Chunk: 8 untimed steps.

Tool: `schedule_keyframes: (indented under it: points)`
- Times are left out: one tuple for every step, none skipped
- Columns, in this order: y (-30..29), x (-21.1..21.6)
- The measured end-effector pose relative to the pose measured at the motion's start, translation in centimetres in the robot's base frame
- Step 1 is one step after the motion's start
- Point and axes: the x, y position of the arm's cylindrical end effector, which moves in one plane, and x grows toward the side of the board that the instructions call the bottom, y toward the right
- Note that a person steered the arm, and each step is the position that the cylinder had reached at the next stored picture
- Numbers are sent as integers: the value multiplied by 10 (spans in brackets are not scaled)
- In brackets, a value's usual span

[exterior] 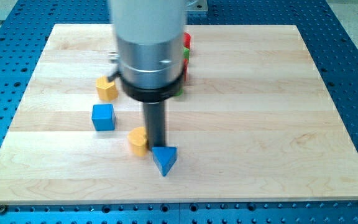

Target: Put the blue triangle to the right of the yellow heart

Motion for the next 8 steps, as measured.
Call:
schedule_keyframes:
  points:
    - [-29,0]
    - [-65,0]
    - [-16,-6]
    - [72,-3]
    - [61,53]
    - [11,53]
    - [38,50]
    - [41,16]
